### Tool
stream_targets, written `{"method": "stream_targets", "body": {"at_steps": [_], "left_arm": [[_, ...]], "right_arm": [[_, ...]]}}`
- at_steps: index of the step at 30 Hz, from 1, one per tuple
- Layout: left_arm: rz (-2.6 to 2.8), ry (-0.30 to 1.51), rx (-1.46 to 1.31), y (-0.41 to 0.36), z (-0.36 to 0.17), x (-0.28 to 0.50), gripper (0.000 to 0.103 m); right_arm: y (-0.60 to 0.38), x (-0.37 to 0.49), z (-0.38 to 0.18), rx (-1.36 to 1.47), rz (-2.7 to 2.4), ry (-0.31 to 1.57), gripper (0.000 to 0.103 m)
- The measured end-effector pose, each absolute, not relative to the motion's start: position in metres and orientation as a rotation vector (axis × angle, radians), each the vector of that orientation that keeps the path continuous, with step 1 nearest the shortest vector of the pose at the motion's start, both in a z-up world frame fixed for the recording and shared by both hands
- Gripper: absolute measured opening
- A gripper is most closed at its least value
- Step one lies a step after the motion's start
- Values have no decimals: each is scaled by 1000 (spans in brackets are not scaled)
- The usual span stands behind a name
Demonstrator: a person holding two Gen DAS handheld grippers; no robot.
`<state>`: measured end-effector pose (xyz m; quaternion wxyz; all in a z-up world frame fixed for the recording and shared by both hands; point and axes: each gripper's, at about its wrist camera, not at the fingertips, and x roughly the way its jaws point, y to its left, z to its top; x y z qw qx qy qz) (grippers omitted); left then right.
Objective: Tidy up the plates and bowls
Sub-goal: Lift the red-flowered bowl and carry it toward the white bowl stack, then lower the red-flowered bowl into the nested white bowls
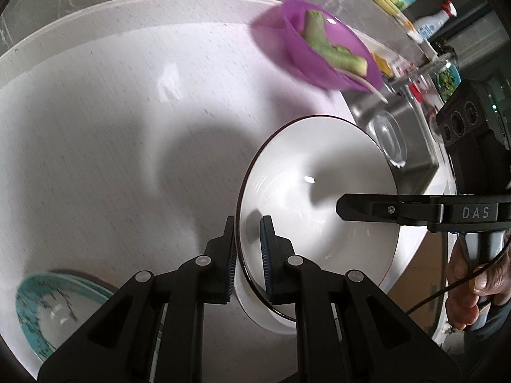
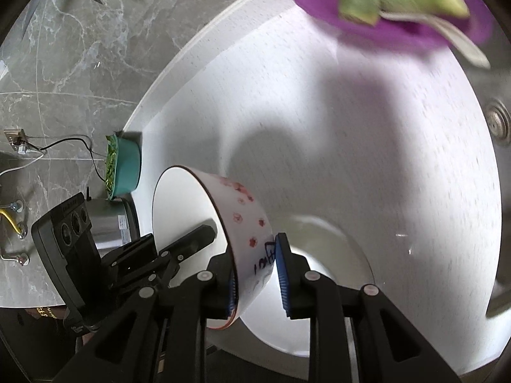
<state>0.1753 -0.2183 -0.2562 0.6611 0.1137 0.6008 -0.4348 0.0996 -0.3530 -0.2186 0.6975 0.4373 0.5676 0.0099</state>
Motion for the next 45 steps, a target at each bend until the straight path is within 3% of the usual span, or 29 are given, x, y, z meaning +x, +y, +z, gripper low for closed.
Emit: {"method": "stream_targets", "body": {"at_steps": [13, 31, 45], "left_arm": [[-1020, 1336, 319, -191, -241, 131, 11], [-999, 1362, 388, -199, -269, 116, 12], [-971, 1328, 411, -213, -270, 110, 13]], "right_arm": [[-338, 55, -223, 1025, 19, 1265, 24], [-344, 45, -243, 988, -25, 1314, 24], [-327, 59, -238, 767, -73, 1356, 23]]}}
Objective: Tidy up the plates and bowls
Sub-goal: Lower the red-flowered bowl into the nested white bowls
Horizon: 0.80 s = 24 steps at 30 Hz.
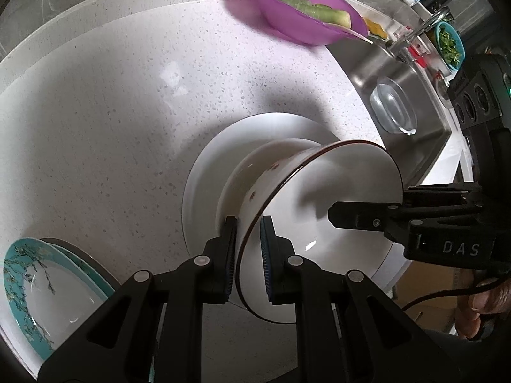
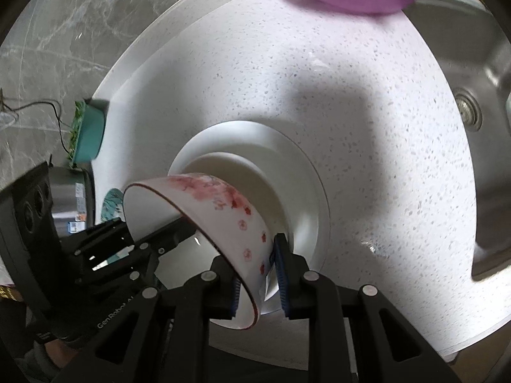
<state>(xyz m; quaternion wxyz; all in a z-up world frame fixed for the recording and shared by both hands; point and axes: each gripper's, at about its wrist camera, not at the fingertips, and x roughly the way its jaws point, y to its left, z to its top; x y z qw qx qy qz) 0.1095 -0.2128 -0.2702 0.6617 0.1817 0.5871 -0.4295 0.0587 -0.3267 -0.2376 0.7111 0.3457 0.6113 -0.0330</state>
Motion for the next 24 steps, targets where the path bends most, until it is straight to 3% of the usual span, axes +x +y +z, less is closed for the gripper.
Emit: {"method": "stream_targets", "body": {"at_steps": [14, 18, 21, 24], "left_arm": [[-995, 1281, 321, -208, -270, 109, 22], [-1007, 1281, 289, -207, -269, 108, 31], [-1026, 1283, 268, -208, -266, 107, 47], [-1026, 1280, 246, -206, -265, 108, 48]], "right_arm": [[-335, 59, -244, 766, -86, 1369, 18], [-328, 63, -242, 675, -113, 1385, 13], [-314, 70, -239, 556, -128, 1405, 14], [-304, 75, -238, 461, -138, 1408, 13]]}}
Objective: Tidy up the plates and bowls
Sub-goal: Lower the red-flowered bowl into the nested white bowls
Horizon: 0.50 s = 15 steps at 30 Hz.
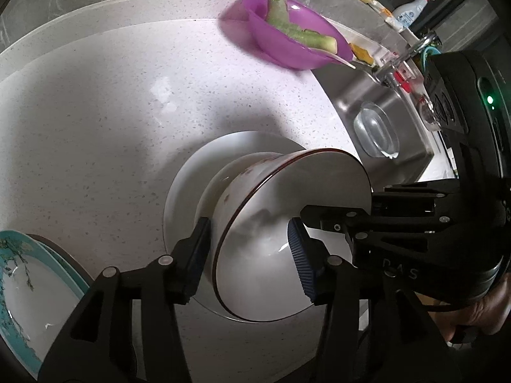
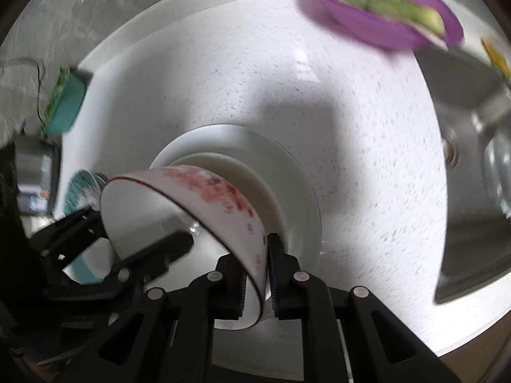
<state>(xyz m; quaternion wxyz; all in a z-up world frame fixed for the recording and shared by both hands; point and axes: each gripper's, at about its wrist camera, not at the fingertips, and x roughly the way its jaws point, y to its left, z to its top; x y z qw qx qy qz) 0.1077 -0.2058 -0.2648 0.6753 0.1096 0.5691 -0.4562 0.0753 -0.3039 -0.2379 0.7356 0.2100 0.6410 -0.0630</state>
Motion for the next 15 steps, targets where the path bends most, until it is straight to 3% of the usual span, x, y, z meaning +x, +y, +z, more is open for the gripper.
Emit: {"method": "stream_targets", "body": {"at_steps": [15], "left_arm": [[-1052, 1295, 174, -204, -266, 113, 61]], "right_arm": [[-328, 66, -254, 671, -91, 1390, 19]]}}
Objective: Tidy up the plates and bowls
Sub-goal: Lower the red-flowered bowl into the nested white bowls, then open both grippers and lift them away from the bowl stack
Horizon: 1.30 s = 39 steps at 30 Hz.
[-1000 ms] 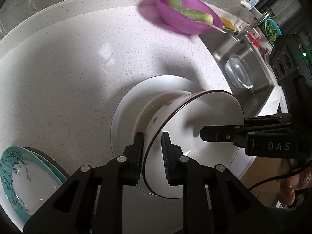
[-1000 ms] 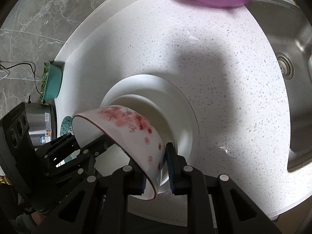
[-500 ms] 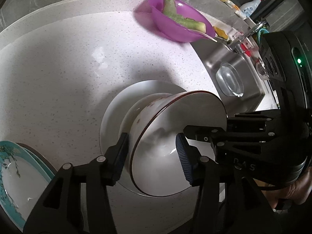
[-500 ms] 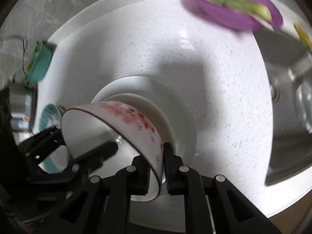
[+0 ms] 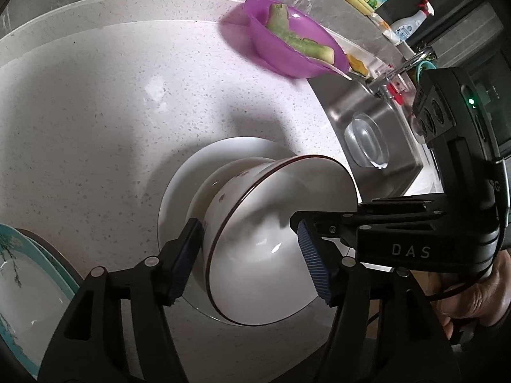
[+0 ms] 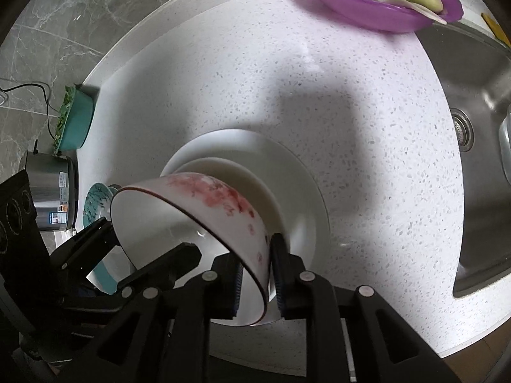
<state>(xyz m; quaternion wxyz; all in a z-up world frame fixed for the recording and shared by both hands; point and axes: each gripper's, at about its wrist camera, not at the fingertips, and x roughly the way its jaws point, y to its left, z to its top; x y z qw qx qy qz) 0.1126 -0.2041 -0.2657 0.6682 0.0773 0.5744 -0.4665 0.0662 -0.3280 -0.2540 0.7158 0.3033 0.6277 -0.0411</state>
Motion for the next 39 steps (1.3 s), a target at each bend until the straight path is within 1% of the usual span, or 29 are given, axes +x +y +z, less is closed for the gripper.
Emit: {"method": "stream_targets", "body": {"at_steps": [8, 10, 11, 13, 15, 19, 29, 31, 33, 35, 37, 39], "left_arm": [[-1051, 1322, 145, -205, -265, 113, 67], [-1056, 1325, 131, -204, -263, 113, 75], [-1058, 1325, 119, -204, -262, 113, 78], [-1061, 1315, 110, -203, -259, 113, 87], [-1062, 1313, 96, -201, -257, 114, 88], [-1060, 1300, 83, -199, -252, 115, 89], [-1038, 1267, 68, -186, -241, 124, 89], [-1029, 1268, 65, -183, -241, 126, 89], [-1020, 1271, 64, -180, -241, 128, 89], [-1016, 1274, 58, -179, -241, 128, 89], [-1013, 1271, 58, -177, -241, 128, 89], [-1009, 1271, 57, -177, -240, 128, 89]], "right_arm": [[-329, 63, -252, 653, -96, 1372, 19], [-327, 64, -250, 636, -93, 1369, 19], [-328, 64, -249, 644, -89, 1365, 19], [-330, 63, -249, 653, -81, 1362, 14], [-332, 63, -249, 665, -73, 1355, 12], [-331, 65, -252, 643, -73, 1367, 11], [-334, 67, -252, 602, -91, 1397, 10], [-333, 68, -251, 592, -88, 1396, 13], [-332, 69, -249, 571, -86, 1395, 14], [-329, 69, -247, 552, -79, 1392, 18], [-327, 69, -246, 537, -74, 1385, 25], [-325, 69, -245, 528, -68, 1380, 27]]}}
